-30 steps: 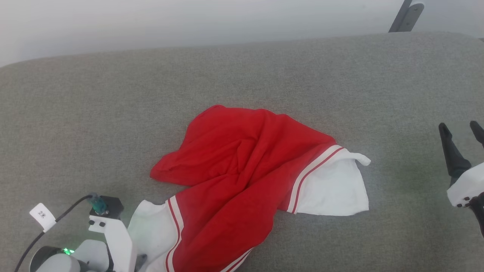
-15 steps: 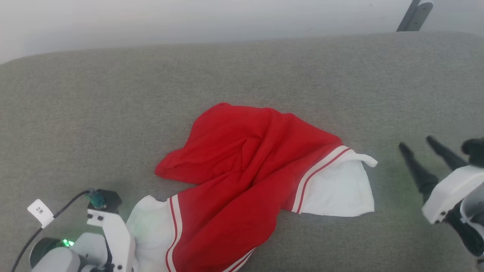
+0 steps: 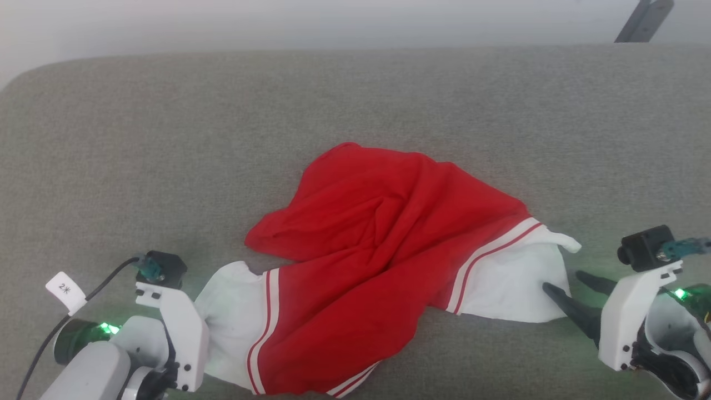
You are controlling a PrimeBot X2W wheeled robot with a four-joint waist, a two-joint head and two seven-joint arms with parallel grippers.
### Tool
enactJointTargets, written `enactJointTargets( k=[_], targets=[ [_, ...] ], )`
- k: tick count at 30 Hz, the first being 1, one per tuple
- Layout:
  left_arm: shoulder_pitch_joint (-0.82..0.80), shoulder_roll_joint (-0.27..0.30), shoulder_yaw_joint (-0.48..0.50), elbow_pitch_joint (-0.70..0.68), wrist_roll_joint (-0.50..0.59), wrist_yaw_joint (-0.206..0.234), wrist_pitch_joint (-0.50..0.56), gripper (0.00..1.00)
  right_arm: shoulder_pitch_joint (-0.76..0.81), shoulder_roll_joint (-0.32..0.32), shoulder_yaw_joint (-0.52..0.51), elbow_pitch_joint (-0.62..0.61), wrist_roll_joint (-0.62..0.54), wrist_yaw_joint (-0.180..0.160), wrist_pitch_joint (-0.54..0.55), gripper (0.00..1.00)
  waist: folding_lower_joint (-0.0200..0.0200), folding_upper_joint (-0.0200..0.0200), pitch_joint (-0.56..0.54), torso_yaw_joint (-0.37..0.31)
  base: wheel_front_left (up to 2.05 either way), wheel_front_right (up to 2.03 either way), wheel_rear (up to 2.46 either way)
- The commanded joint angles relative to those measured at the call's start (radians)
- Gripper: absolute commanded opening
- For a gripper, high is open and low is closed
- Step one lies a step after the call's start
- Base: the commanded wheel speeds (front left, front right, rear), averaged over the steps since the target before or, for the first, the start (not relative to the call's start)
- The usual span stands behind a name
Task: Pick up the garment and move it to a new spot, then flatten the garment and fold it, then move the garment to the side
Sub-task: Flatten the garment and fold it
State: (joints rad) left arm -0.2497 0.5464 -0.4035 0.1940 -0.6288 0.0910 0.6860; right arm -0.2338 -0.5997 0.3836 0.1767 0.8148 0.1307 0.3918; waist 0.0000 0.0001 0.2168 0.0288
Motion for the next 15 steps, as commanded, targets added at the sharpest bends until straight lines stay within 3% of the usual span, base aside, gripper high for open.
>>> enactJointTargets(
  k=[1,8,9,10,15],
  targets=[
    [-0.018,-0.018,-0.011,0.006,0.006,0.003,-0.008,0.00,-0.022,0.003,0.018,0.019,0.001,0.000,0.023,1.00,0.0000,-0.0001,0.011,0.010,0.00,0.00,0.00],
    [-0.043,-0.041,-0.026,0.007,0.016,0.006,-0.023,0.00,-0.073,0.034,0.089,0.118,-0.019,0.000,0.078,1.00,0.0000,-0.0001,0.030,0.026,0.00,0.00,0.00],
    [-0.046,-0.045,-0.027,0.009,0.017,0.008,-0.026,0.00,-0.085,0.034,0.104,0.131,-0.031,0.000,0.084,0.28,0.0000,-0.0001,0.032,0.028,0.00,0.00,0.00],
    [-0.049,-0.048,-0.029,0.011,0.019,0.009,-0.025,0.00,-0.094,0.035,0.116,0.141,-0.033,0.000,0.088,0.00,0.0000,-0.0001,0.033,0.030,0.00,0.00,0.00],
    [-0.076,-0.048,-0.017,0.005,0.019,0.022,-0.026,0.00,-0.143,0.033,0.115,0.154,-0.001,0.000,0.070,0.00,0.0000,-0.0001,0.018,0.033,0.00,0.00,0.00]
  ],
)
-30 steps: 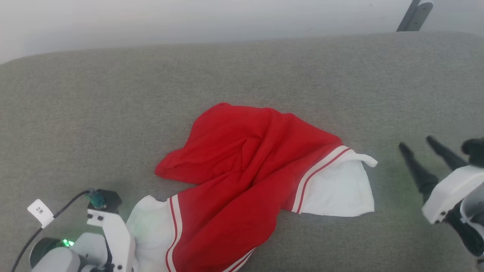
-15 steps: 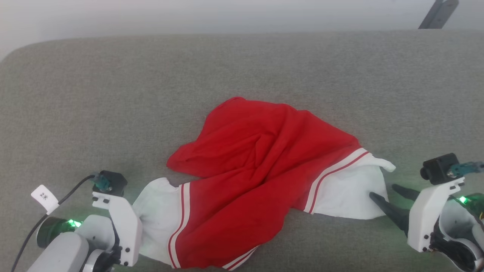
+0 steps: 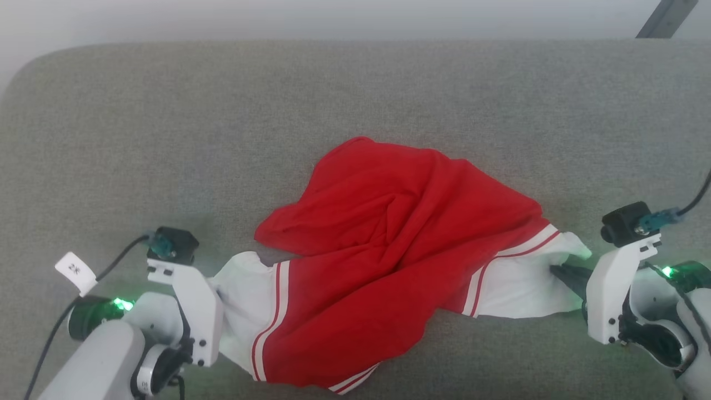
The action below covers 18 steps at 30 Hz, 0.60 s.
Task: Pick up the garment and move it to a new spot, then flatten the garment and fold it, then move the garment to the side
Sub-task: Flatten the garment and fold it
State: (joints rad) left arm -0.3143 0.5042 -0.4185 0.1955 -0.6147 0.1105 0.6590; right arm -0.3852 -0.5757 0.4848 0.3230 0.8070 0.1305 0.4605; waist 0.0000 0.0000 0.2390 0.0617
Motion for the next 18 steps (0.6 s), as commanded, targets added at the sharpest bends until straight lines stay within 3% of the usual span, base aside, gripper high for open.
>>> enactJointTargets(
  k=[1,11,18],
  targets=[
    [-0.018,-0.002,0.002,-0.005,0.004,0.005,0.003,0.00,-0.003,0.008,0.004,0.002,0.022,0.000,-0.005,0.00,0.0000,0.0000,-0.012,-0.001,0.00,0.00,0.00],
    [-0.137,0.093,0.036,-0.113,0.022,-0.010,0.073,0.00,-0.122,-0.053,-0.064,-0.087,0.048,0.000,-0.015,0.00,0.0000,0.0000,-0.111,-0.018,0.00,0.00,0.00],
    [-0.266,0.146,0.065,-0.115,0.025,-0.057,0.087,0.00,-0.246,-0.033,-0.104,-0.095,0.024,0.000,-0.034,0.00,0.0000,0.0000,-0.173,-0.031,0.00,0.00,0.00]
  ],
)
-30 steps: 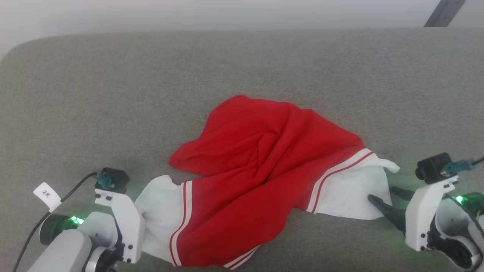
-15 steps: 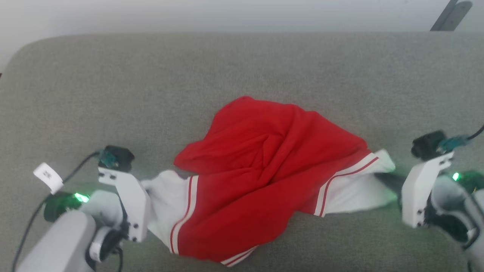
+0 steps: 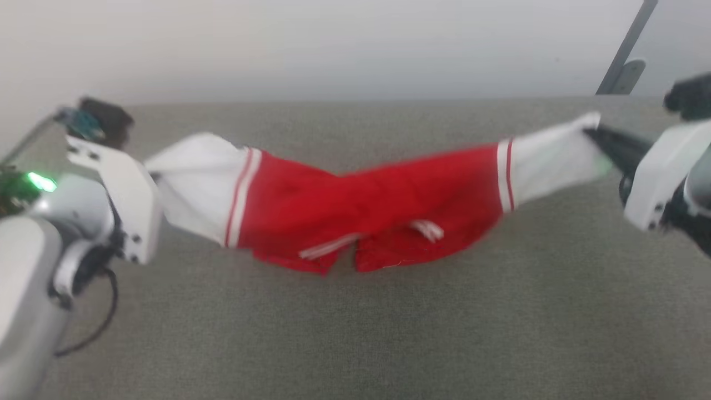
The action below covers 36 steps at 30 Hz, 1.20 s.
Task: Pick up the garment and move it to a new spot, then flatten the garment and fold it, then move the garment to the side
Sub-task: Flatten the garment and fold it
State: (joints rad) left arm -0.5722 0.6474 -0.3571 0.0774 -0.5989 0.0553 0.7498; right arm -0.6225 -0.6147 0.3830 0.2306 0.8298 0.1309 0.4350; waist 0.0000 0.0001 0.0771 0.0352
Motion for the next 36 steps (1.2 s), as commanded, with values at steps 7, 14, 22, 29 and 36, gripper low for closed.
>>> enactJointTargets(
  k=[7,14,22,29,36],
  targets=[
    [-0.165,0.011,0.019,0.071,0.023,-0.053,-0.040,0.00,-0.155,0.054,-0.046,0.033,-0.035,0.000,-0.023,0.00,0.0000,-0.0001,-0.066,-0.016,0.00,0.00,0.00],
    [-0.317,-0.008,0.011,0.153,0.054,-0.089,-0.096,0.00,-0.292,0.113,-0.096,0.097,-0.070,0.000,-0.054,0.00,0.0000,-0.0001,-0.090,-0.025,0.00,0.00,0.00],
    [-0.426,-0.037,-0.009,0.235,0.078,-0.111,-0.133,0.00,-0.374,0.148,-0.102,0.161,-0.105,0.000,-0.072,0.00,0.0000,-0.0001,-0.084,-0.031,0.00,0.00,0.00],
    [-0.549,-0.095,-0.019,0.313,0.110,-0.105,-0.232,0.00,-0.480,0.157,-0.084,0.254,-0.149,0.000,-0.149,0.00,0.0000,-0.0001,0.013,-0.033,0.00,0.00,0.00],
    [-0.753,-0.172,-0.020,0.415,0.186,-0.056,-0.408,0.00,-0.651,0.144,-0.026,0.374,-0.244,0.000,-0.348,0.00,0.0000,-0.0001,0.180,-0.030,0.00,0.00,0.00]
  ],
)
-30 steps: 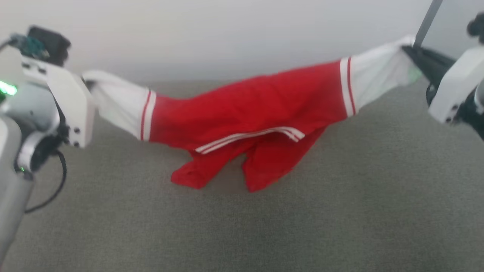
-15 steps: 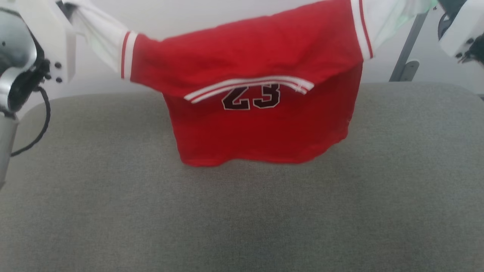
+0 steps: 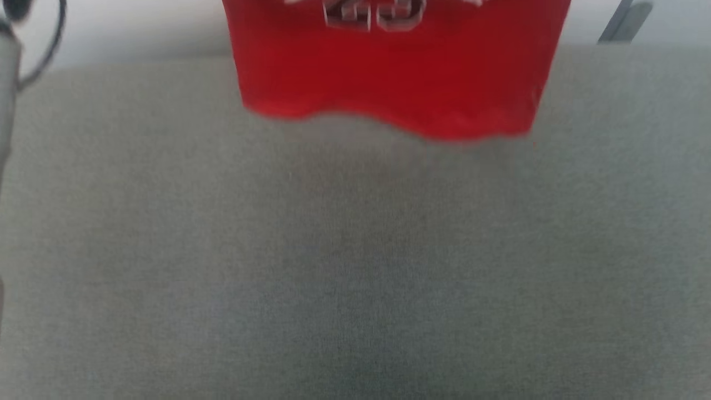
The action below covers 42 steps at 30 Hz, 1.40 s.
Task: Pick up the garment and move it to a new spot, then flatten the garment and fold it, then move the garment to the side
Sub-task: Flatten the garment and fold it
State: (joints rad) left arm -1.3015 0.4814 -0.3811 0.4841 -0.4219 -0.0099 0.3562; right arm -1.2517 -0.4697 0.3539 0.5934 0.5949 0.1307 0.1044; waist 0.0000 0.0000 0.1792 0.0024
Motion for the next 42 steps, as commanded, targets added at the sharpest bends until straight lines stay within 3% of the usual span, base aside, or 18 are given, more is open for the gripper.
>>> enactJointTargets(
  k=[1,6,10,14,18,25,31,37,42],
  targets=[
    [-0.056,-0.014,-0.001,0.025,0.029,0.015,-0.044,0.00,-0.048,-0.001,0.009,0.038,-0.020,0.000,-0.053,0.00,0.0000,0.0000,0.101,0.005,0.00,0.00,0.00],
    [-0.251,-0.056,0.006,0.123,0.112,0.094,-0.246,0.00,-0.235,-0.008,0.034,0.182,-0.143,0.000,-0.303,0.00,0.0000,0.0000,0.226,0.022,0.00,0.00,0.00],
    [-0.334,-0.092,0.013,0.179,0.142,0.145,-0.400,0.00,-0.327,-0.006,0.008,0.238,-0.249,0.000,-0.367,0.00,0.0000,0.0000,0.287,0.044,0.00,0.00,0.00],
    [-0.356,-0.126,0.007,0.269,0.133,0.131,-0.479,0.00,-0.313,0.012,-0.007,0.227,-0.310,0.000,-0.369,0.00,0.0000,0.0000,0.321,0.066,0.00,0.00,0.00],
    [-0.288,-0.156,0.001,0.369,0.107,0.108,-0.526,0.00,-0.248,0.019,0.021,0.263,-0.283,0.000,-0.370,0.00,0.0000,0.0000,0.321,0.083,0.00,0.00,0.00],
    [-0.123,-0.200,-0.012,0.523,0.044,0.035,-0.491,0.00,-0.073,0.020,0.152,0.322,-0.103,0.000,-0.331,0.00,0.0000,0.0000,0.269,0.101,0.00,0.00,0.00],
    [0.018,-0.217,-0.031,0.580,0.009,-0.041,-0.405,0.00,0.078,-0.012,0.233,0.241,0.107,0.000,-0.217,0.00,0.0000,0.0000,0.215,0.105,0.00,0.00,0.00],
    [0.174,-0.202,-0.041,0.579,-0.038,-0.081,-0.308,0.00,0.246,-0.120,0.332,0.078,0.282,0.000,-0.072,0.00,0.0000,0.0000,0.147,0.106,0.00,0.00,0.00],
    [0.297,-0.168,-0.037,0.501,-0.075,-0.096,-0.233,0.00,0.366,-0.225,0.374,-0.057,0.392,0.000,0.036,0.00,0.0000,0.0000,0.092,0.110,0.00,0.00,0.00]
  ],
)
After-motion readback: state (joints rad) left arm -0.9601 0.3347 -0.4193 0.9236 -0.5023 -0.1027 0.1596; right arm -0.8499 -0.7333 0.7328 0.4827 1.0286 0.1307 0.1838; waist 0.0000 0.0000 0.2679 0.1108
